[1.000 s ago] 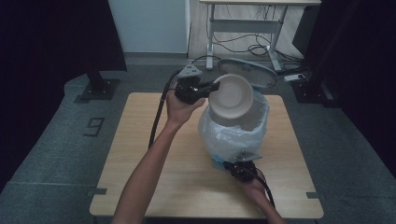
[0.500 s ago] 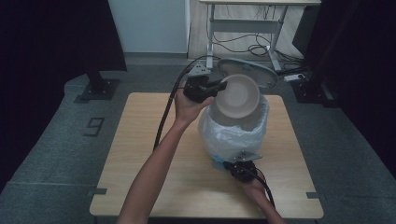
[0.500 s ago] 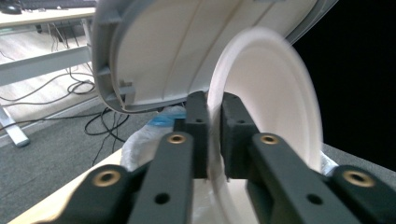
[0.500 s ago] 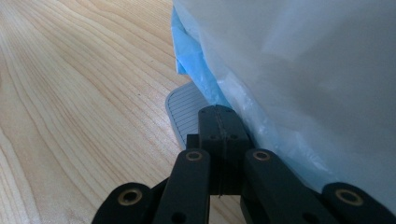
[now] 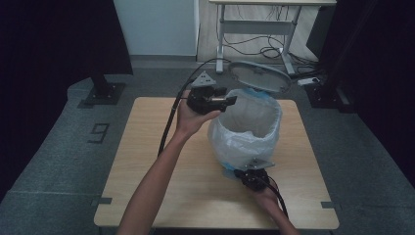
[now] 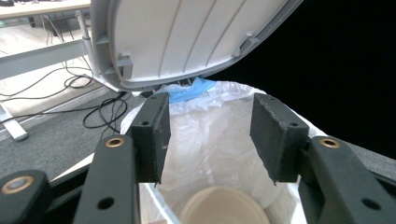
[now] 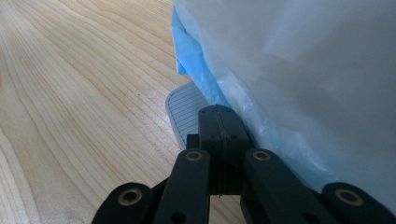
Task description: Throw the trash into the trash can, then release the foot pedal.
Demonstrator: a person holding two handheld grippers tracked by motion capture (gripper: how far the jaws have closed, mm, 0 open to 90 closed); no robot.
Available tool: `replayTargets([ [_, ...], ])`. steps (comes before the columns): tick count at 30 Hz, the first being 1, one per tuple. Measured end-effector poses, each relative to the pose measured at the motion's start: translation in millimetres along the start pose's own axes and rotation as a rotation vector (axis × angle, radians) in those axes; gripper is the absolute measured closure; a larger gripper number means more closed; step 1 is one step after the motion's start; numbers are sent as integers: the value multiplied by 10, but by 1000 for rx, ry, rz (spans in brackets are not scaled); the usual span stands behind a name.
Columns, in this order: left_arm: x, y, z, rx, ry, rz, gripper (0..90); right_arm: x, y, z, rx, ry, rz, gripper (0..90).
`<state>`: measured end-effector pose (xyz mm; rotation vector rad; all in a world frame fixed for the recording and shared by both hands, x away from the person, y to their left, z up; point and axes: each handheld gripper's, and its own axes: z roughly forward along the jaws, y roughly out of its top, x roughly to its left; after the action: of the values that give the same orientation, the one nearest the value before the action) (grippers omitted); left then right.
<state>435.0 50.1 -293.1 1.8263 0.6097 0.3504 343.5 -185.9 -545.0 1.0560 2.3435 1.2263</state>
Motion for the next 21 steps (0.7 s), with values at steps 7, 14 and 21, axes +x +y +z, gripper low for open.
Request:
replayTargets([
  [7, 16, -80, -158, 6, 18, 0, 444, 1, -3, 0, -2, -1, 1, 893],
  [14, 37, -154, -202, 18, 27, -11, 442, -1, -6, -2, -4, 3, 8, 893],
  [21, 33, -285, -252, 11, 31, -25, 425, -21, -13, -2, -11, 15, 15, 892],
])
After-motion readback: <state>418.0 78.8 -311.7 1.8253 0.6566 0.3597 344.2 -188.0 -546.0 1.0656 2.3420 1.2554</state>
